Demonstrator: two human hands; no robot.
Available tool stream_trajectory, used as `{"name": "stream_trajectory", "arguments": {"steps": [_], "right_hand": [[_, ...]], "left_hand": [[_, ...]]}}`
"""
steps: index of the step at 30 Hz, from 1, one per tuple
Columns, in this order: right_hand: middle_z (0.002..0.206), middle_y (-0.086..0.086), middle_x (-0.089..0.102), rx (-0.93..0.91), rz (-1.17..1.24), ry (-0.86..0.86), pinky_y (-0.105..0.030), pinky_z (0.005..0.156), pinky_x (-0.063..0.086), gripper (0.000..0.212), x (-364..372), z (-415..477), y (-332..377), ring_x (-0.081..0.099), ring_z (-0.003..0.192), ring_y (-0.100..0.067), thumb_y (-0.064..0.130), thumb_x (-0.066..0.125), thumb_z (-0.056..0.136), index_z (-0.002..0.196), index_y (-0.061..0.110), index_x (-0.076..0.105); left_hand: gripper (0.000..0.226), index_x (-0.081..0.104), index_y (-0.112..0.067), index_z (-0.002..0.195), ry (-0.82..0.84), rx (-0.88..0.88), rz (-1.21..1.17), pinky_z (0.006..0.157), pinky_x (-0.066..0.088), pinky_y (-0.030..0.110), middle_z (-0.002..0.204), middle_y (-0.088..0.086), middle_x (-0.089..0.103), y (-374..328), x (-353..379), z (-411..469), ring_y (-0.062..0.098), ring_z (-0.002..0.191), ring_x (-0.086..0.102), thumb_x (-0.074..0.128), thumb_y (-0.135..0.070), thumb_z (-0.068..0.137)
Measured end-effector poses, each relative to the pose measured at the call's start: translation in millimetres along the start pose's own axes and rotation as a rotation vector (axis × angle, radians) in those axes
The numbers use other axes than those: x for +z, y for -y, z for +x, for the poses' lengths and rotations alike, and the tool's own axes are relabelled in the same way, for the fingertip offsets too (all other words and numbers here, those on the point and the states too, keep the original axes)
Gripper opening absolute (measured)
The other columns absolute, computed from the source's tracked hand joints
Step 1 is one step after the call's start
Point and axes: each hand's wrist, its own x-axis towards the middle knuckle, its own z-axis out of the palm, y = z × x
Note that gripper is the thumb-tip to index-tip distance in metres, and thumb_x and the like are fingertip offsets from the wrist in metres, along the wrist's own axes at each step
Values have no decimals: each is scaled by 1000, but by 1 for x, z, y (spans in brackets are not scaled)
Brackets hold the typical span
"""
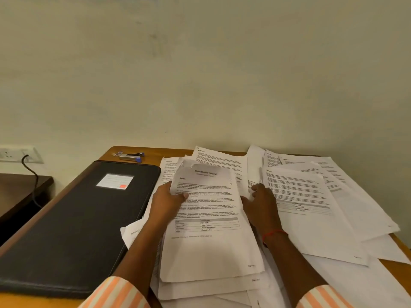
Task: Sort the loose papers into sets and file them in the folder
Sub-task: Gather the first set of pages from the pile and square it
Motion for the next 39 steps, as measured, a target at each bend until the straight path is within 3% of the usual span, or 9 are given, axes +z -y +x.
{"name": "stream_trajectory", "arguments": {"steps": [4,10,14,18,22,27,33,37,39], "right_hand": [[122,-12,59,-12,65,-56,-23,85,37,43,-3,1,3,56,108,-23,23,71,92,128,6,57],[100,8,68,78,418,-78,-21,71,45,18,-12,2,6,64,95,-12,29,55,101,114,20,64],[90,0,76,159,494,120,-34,76,55,14,-16,7,0,72,90,-23,29,63,95,96,21,74],[91,-12,77,187,608,343,-50,75,59,9,-17,3,1,74,84,-35,20,69,92,97,14,74],[87,-4,74,102,319,348,-26,49,48,17,-12,0,-1,65,60,-18,12,65,90,101,24,68],[85,-10,72,101,259,334,-22,41,41,21,-5,-2,0,58,51,-13,6,57,93,107,16,68],[87,-24,66,154,655,495,-32,53,44,15,-10,-6,7,53,71,-28,13,59,97,101,7,71],[80,-9,68,111,600,263,-41,65,60,22,-14,-3,11,65,79,-28,21,68,94,78,6,66],[86,-1,74,110,511,177,-40,69,61,5,-14,-1,9,70,82,-23,15,68,92,87,14,71]], "left_hand": [[31,66,-35,106,-14,135,-103,78,61,38,104,-5,73,-11,-7,-4,21,96,71,74,-9,90],[30,69,-23,111,153,114,-264,84,61,44,104,2,77,-20,-14,-10,23,98,74,70,-3,90],[30,67,-17,115,241,-17,-285,93,57,55,108,8,77,-21,-17,-8,30,100,73,71,-3,88],[22,67,-20,109,312,-102,-205,86,60,46,102,5,77,-21,-16,-9,26,93,75,69,-6,91],[26,61,-32,98,279,-96,-99,71,59,32,99,-4,72,-18,-15,-9,17,86,72,70,-8,92],[39,54,-39,97,240,-84,-39,89,58,46,98,-10,66,-18,-14,-8,23,95,68,71,-5,90],[34,59,-35,105,235,-22,-4,85,60,41,101,-11,70,-19,-15,-11,22,99,70,72,-7,90],[35,59,-35,107,245,1,-47,75,62,34,103,-9,71,-21,-15,-13,18,91,72,72,-7,90],[35,60,-36,106,252,12,-66,74,62,32,101,-9,73,-22,-16,-13,17,88,73,72,-6,90]]}}
